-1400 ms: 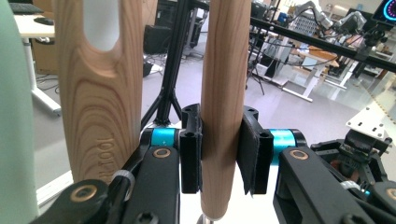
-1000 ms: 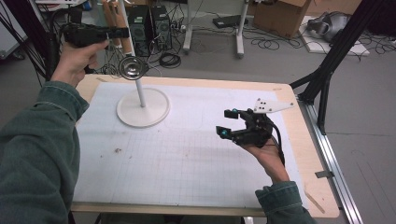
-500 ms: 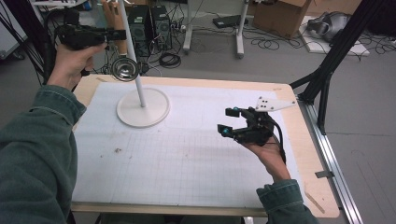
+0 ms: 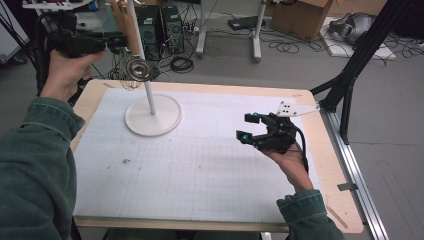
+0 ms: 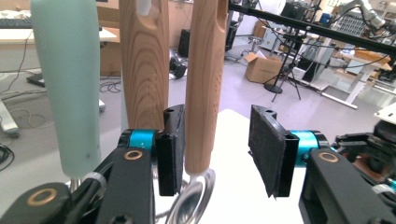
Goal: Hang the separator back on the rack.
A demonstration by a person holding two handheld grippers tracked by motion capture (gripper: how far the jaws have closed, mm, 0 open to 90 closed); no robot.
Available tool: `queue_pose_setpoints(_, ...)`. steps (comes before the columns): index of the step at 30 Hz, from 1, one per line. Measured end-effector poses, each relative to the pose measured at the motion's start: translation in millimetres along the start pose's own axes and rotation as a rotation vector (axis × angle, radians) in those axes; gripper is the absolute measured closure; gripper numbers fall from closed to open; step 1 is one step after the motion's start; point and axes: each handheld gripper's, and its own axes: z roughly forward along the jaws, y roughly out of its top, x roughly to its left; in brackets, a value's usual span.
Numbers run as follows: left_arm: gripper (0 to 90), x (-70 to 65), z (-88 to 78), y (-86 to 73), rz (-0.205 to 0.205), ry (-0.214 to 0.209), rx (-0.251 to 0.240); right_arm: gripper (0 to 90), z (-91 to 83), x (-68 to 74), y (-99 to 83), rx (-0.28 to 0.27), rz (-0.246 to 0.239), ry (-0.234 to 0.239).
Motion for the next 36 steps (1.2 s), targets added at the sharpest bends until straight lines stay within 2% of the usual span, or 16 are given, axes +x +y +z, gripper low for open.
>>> queue_pose_setpoints(4,52.5,-4.8,-7.9,-6.2,0.014,0.027,0.029,21.2,-5.9,-5.9,-1.1,-0.003,0.008,-0.010)
queue_pose_setpoints(10,48.4,-12.2,-17.6,-25.9,0.013,0.049,0.058,20.2,-13.1,-12.4,-4.5,-0.013,0.027,-0.035)
queue_pose_setpoints(22,36.7,-26.7,-24.5,-65.9,0.031,0.038,0.096,19.9,-14.6,-5.1,-10.3,0.014,0.011,-0.082)
queue_pose_setpoints(36,26.7,-43.2,-40.5,-111.1,0.039,0.047,0.088,19.9,-11.7,2.6,-17.7,0.033,0.014,-0.119)
